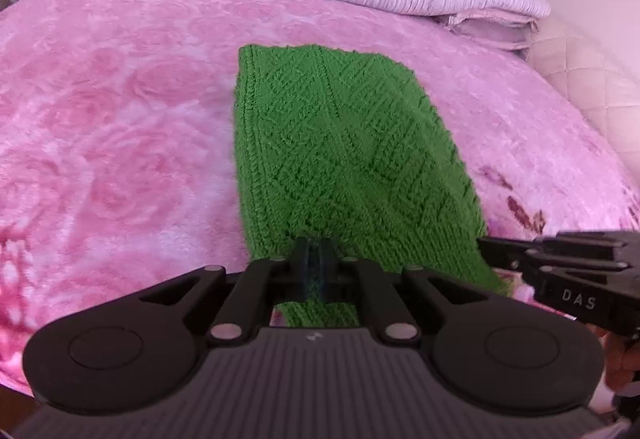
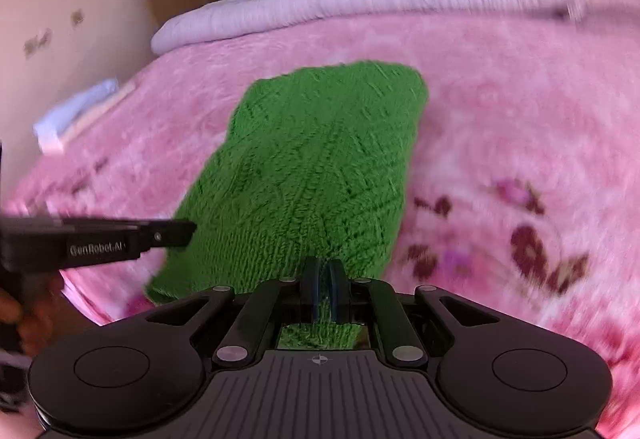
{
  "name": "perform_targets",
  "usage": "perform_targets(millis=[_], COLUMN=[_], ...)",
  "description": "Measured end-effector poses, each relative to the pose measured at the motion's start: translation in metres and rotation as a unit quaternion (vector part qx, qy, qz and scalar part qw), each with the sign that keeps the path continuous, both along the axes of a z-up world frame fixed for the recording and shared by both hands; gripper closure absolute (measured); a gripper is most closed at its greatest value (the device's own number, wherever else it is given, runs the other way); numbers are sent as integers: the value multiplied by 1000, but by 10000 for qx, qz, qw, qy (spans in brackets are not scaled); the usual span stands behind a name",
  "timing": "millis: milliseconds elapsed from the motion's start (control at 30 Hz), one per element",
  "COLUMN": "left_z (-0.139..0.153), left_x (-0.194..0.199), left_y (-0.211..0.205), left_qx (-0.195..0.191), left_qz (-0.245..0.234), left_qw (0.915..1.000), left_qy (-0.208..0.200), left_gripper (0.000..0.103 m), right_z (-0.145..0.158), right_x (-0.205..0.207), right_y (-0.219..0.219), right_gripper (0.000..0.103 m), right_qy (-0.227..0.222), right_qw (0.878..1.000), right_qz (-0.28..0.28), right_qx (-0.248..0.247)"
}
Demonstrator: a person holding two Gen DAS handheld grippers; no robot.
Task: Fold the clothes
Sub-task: 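Open both grippers and lift them off the folded vest, then lower both open grippers toward the end of the folded vest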
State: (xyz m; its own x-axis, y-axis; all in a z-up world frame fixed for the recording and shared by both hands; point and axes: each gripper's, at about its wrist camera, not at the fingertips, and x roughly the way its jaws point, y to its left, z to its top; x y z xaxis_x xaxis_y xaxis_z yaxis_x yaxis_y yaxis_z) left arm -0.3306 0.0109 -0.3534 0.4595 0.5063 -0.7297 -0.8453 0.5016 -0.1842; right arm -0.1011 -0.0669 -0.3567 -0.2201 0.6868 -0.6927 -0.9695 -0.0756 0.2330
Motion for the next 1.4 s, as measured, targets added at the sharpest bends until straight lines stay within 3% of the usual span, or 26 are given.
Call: perform_targets(millis=[67, 200, 367, 533, 600, 733, 800, 867, 1400], left_z=[1, 16, 19, -11, 0, 21, 29, 35, 63], left_x=[-4, -17, -31, -25, -27, -22, -22, -21, -13], left_y=[0, -9, -19, -18, -24, -36, -41, -46, -93], left_qx=[-26, -70, -360, -744, -706, -313, -282, -275, 105], left_qz=[59, 246, 228, 384, 383, 412, 439, 450, 383], left_qw=[10000, 9995, 9973, 9962, 9965, 9986, 9985, 9985, 9982], left_qy=[37, -157, -601, -242, -244, 143, 147, 145, 452], left_gripper=[100, 100, 100, 92, 92, 92, 90, 86, 76], right_z=[2, 14, 23, -2, -2, 11, 15, 19, 45], right_x=[-6, -2, 8, 7, 8, 10, 9, 8, -7], right_y=[0, -8, -29, -23, -23, -34, -36, -37, -67], right_gripper=[95, 95, 95, 95, 95, 94, 79, 45, 42], right_qy=[-220, -228, 219, 492, 409, 256, 146, 38, -263], right_qw=[9997, 9996, 9986, 9978, 9969, 9970, 9967, 9965, 9940], right_qz=[62, -125, -294, -406, -532, -676, -760, -805, -1053], right_qx=[19, 139, 370, -185, -409, -283, -248, -234, -109])
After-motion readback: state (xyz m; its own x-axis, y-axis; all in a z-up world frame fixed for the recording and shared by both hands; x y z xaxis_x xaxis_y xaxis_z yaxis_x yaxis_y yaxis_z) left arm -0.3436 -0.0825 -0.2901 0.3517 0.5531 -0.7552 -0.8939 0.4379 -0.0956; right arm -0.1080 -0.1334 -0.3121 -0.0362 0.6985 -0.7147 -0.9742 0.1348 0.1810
